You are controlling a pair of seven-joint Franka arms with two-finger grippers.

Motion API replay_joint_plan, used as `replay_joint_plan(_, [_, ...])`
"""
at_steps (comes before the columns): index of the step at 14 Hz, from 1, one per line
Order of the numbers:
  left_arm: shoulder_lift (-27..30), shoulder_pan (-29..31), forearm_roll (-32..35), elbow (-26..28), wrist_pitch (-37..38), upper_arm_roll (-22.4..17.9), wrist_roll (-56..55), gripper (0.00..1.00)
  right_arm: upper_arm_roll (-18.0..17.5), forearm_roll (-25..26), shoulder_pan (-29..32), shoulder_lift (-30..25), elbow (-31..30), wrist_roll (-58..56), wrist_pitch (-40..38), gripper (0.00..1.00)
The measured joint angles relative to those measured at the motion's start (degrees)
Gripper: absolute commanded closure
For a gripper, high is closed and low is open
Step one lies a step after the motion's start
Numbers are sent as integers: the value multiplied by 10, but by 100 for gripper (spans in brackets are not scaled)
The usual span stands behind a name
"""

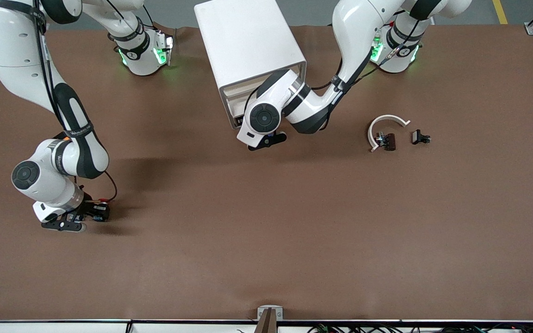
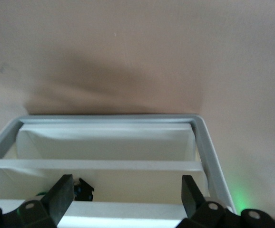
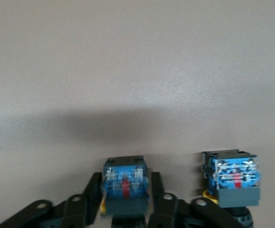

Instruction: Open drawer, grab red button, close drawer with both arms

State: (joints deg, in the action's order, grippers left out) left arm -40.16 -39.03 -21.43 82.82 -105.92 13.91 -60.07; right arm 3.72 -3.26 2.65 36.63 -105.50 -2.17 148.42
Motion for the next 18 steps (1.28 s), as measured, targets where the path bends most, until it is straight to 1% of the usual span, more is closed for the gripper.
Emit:
replay_joint_plan(4, [0,0,-40,17,2,7,-1,0,-1,0,3,0,13,0,-12,0])
replay_joint_plan(6, [0,0,-57,26,2,9,-2,0,-4,0,3,-3,30,0,-52,0])
replay_joint_plan(10, [-1,7,-79,32,2,9,-2,0,-4,0,3,-28,100,0,-196,0])
replay_joint_plan(15, [-1,14,-85,31,2,8,-2,0,-3,0,4,-91,158,5,-359,0])
replay_joint_plan(16, [-1,19,-82,30,2,7,-2,0,-2,0,5,-106,172,5,-394,0])
replay_joint_plan(18, [0,33,-51,23,1,3,-2,0,-2,0,8,-138,199,5,-463,0])
